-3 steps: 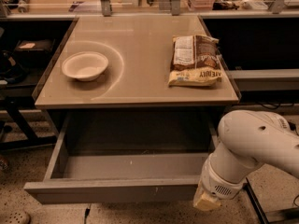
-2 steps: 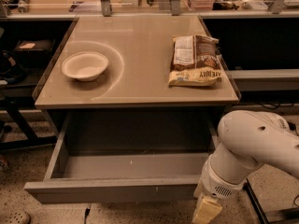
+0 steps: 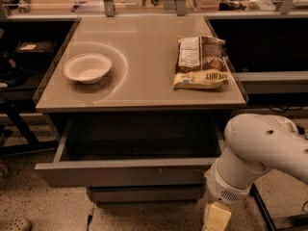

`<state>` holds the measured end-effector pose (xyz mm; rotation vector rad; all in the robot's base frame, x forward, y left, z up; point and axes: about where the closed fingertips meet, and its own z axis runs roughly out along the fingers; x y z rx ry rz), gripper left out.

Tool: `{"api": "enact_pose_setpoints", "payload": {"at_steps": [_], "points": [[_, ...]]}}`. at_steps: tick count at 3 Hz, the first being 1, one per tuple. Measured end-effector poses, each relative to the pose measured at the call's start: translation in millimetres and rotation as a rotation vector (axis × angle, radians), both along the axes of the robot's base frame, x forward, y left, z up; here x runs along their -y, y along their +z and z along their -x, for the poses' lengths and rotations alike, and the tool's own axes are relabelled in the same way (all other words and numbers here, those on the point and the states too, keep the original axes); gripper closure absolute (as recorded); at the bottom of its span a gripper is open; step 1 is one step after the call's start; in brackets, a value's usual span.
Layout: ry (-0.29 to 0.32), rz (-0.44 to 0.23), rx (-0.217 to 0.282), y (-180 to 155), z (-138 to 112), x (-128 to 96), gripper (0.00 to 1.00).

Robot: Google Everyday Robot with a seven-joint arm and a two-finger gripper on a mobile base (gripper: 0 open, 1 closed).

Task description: Close top drawer

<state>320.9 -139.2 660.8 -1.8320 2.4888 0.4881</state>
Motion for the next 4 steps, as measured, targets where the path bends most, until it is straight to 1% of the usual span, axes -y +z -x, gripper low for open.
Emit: {"api": "enact_pose_setpoints", "payload": {"at_steps": [1,2,4], "points": [[0.000,0.000,0.000,0,0,0,0.18],[0.000,0.000,0.000,0,0,0,0.42],[0.012,0.009,0.041,2,-34,-5,0.88]]}}
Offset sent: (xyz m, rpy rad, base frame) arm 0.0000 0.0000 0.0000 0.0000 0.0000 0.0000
